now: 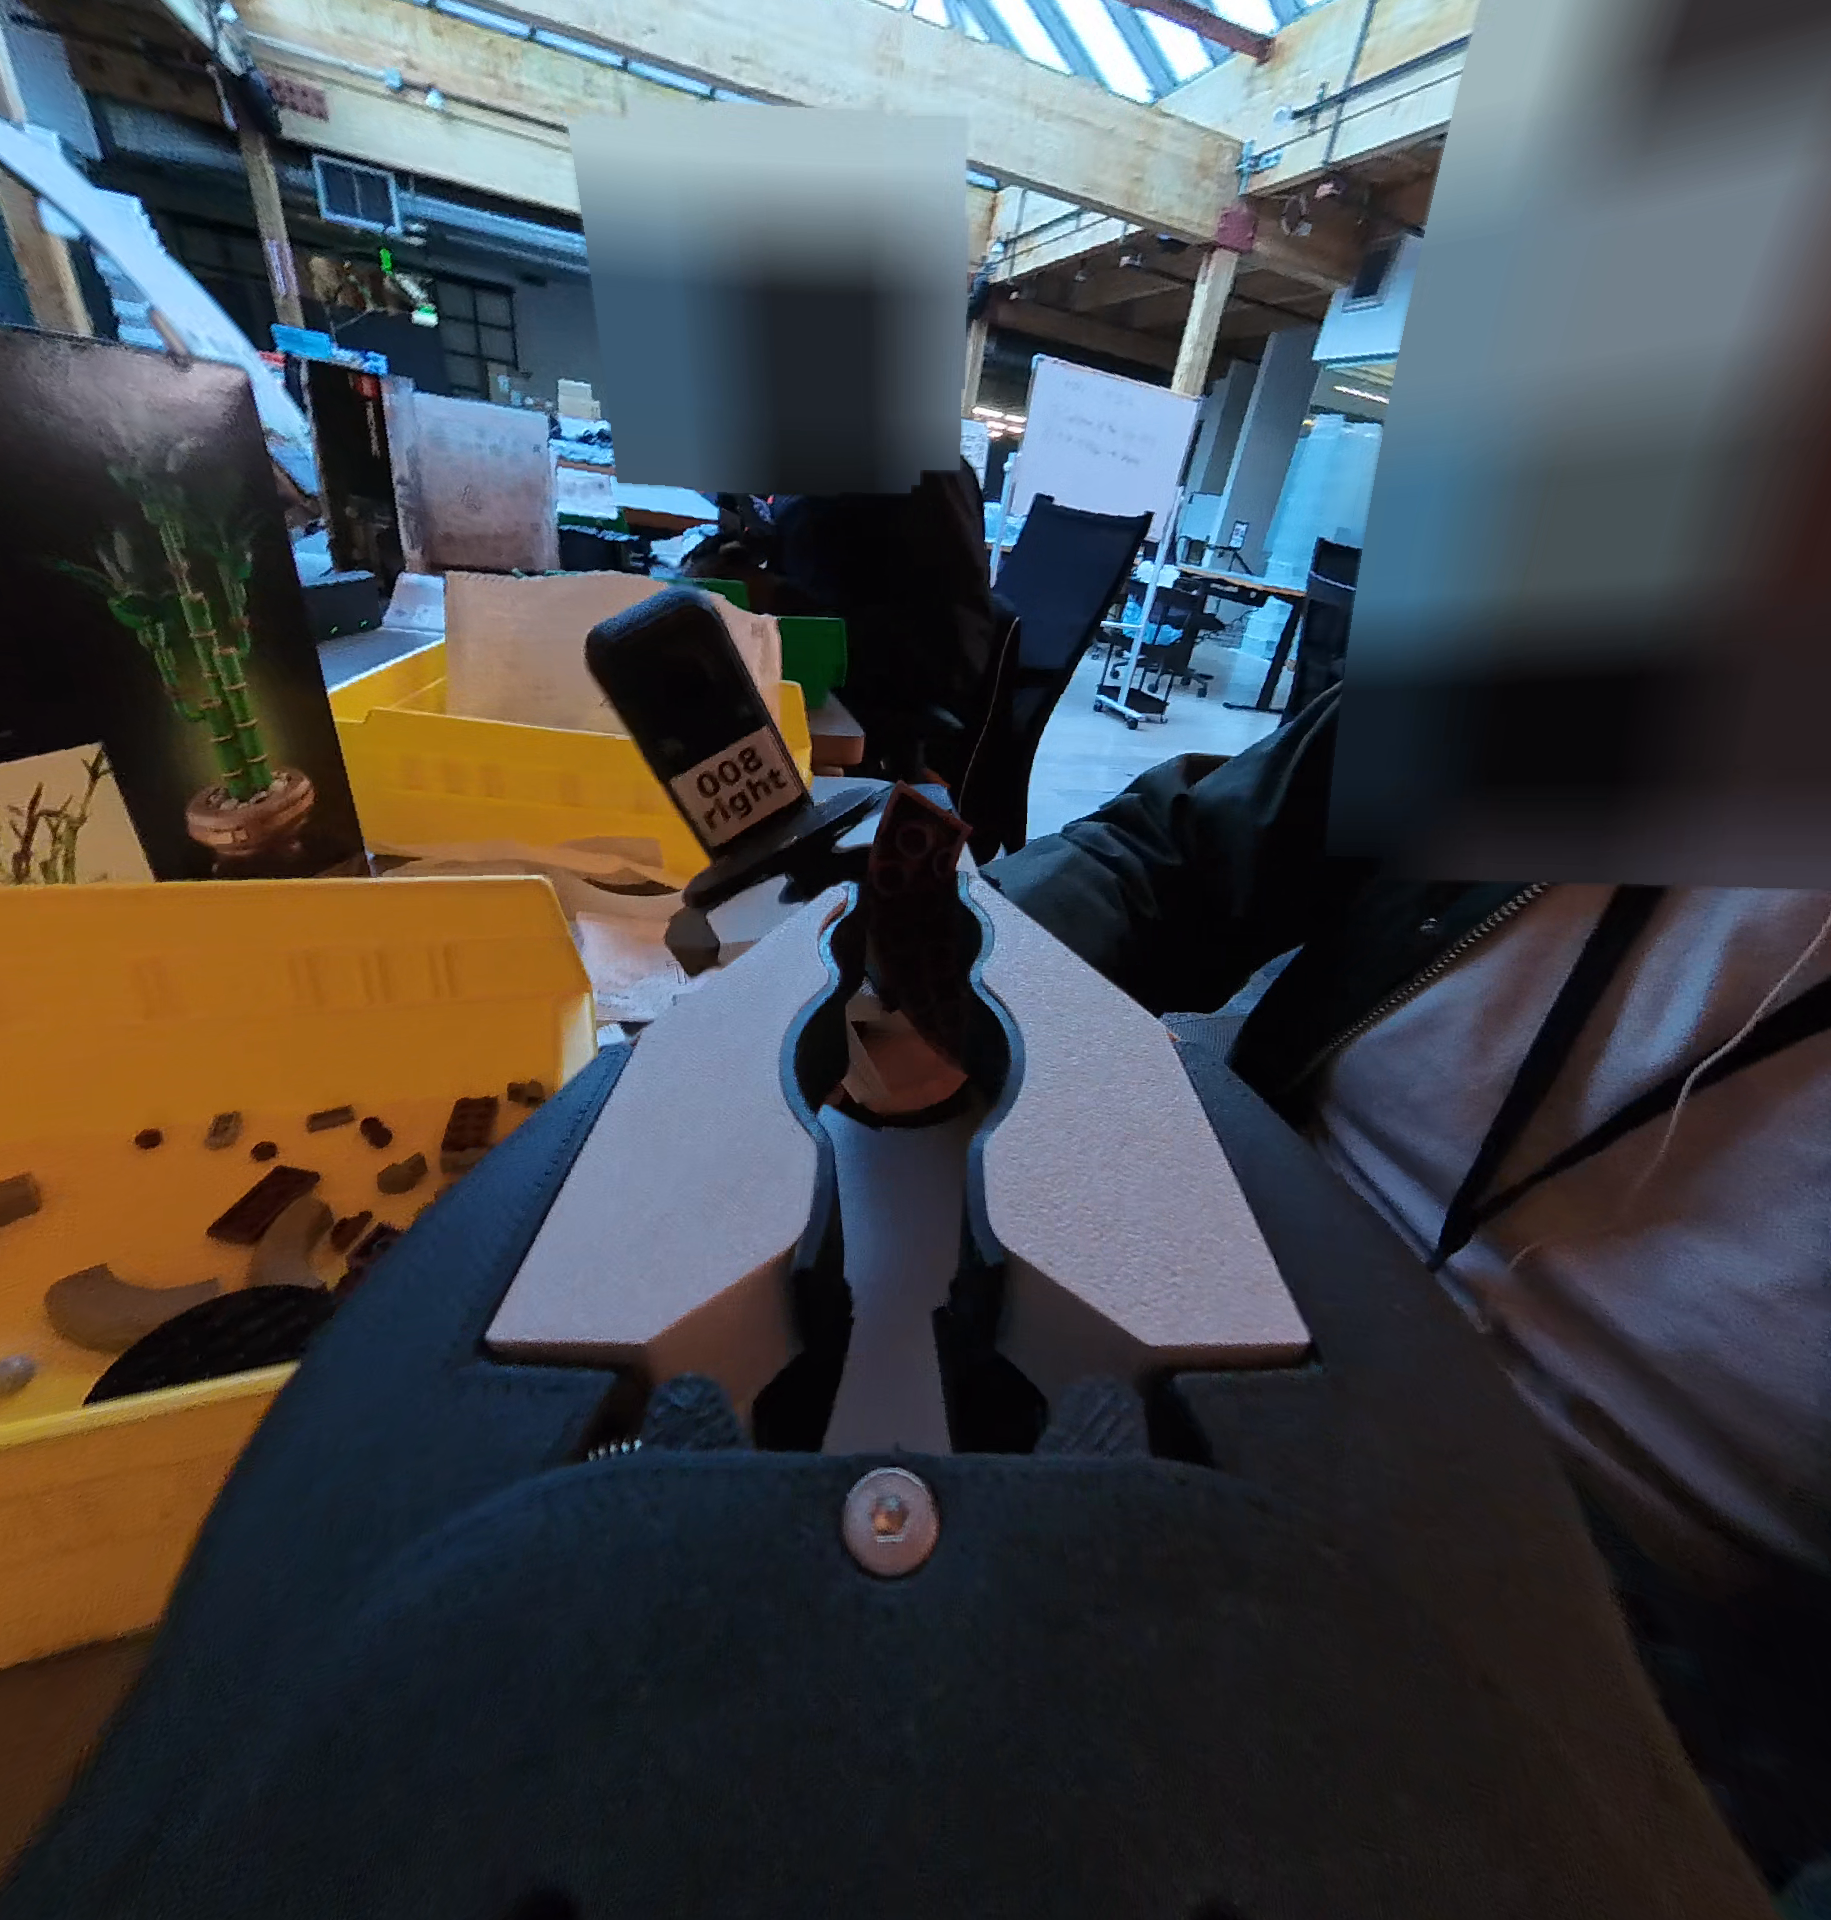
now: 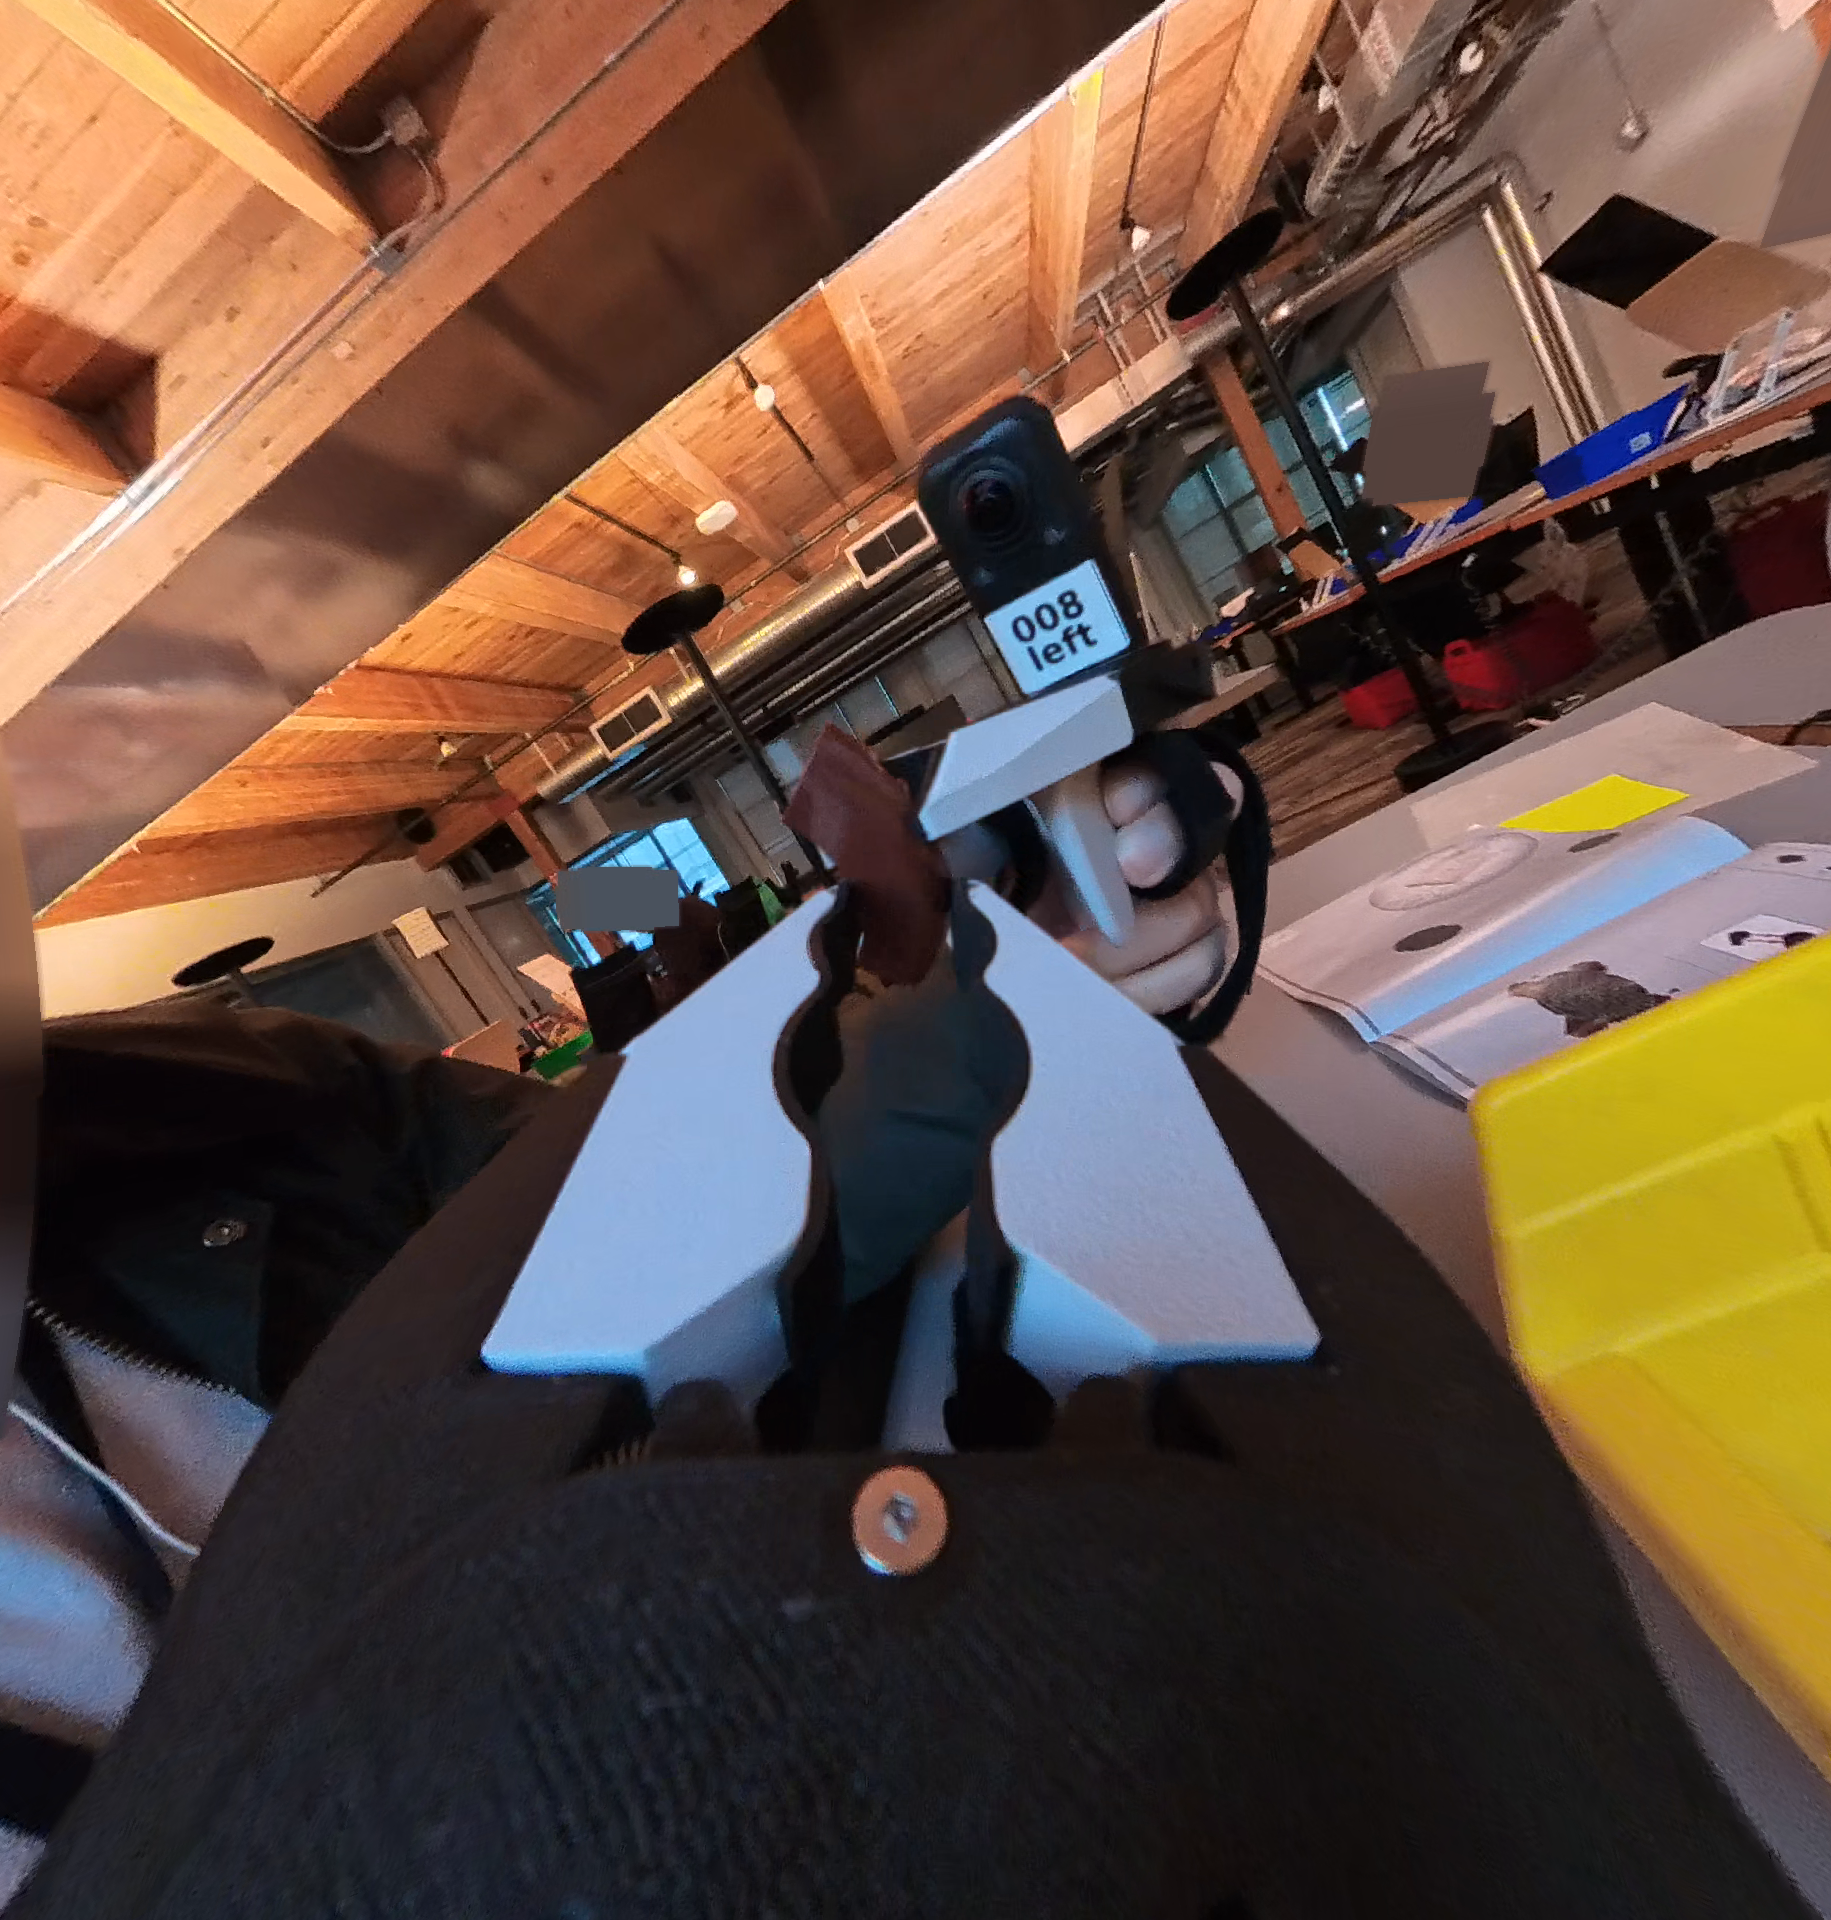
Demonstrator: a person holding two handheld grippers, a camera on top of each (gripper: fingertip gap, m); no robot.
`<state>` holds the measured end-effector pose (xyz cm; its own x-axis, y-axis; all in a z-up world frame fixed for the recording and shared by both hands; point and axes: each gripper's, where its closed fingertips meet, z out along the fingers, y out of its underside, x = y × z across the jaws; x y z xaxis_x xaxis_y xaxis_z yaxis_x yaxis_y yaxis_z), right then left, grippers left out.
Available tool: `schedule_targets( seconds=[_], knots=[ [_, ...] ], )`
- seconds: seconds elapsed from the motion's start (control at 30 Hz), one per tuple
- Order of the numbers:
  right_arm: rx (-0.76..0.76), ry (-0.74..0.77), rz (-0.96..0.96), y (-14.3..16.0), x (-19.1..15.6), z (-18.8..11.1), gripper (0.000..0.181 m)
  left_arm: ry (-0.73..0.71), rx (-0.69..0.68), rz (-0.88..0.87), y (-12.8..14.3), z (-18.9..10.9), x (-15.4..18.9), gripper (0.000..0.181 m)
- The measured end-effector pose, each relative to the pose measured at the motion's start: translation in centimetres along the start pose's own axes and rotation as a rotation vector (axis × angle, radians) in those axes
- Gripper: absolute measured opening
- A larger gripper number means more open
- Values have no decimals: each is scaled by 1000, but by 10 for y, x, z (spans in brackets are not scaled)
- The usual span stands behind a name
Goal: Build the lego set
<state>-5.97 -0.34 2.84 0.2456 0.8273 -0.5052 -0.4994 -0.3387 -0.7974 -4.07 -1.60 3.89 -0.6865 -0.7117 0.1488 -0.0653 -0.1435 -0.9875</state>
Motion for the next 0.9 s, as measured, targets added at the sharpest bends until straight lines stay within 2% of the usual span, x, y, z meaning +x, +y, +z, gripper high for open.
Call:
schedule_targets(
  seconds=[0.03,0.07,0.1,0.13,0.2,0.27,0.33,0.43,0.57,0.67,0.73,0.8,0.9],
  knots=[
    [-14,27,-26,0,4,-2,15,-42,-12,-21,2,-2,-8,15],
    [-27,103,-89,-2,14,-6,14,-110,-36,-50,6,-6,-20,23],
    [-54,205,-193,-5,26,-13,13,-171,-59,-79,9,-12,-31,35],
    [-99,355,-329,-9,44,-23,14,-218,-83,-103,13,-20,-38,39],
    [-208,642,-647,-24,74,-50,14,-284,-126,-142,20,-36,-47,40],
    [-339,846,-856,-35,93,-72,14,-305,-186,-178,27,-48,-46,37],
    [-451,958,-873,-30,112,-88,14,-300,-252,-210,34,-55,-39,35],
    [-526,1040,-720,-14,137,-104,17,-316,-392,-241,50,-67,-30,39],
    [-451,996,-677,-19,133,-100,22,-409,-729,-321,104,-103,-22,42],
    [-383,787,-692,-12,102,-65,27,-376,-909,-463,138,-123,-5,36],
    [-422,516,-636,23,72,-29,29,-328,-943,-570,148,-125,4,31],
    [-509,328,-556,66,53,-5,33,-299,-935,-655,152,-123,5,31],
    [-651,261,-539,112,53,10,40,-296,-939,-763,159,-127,6,32]
  ],
)
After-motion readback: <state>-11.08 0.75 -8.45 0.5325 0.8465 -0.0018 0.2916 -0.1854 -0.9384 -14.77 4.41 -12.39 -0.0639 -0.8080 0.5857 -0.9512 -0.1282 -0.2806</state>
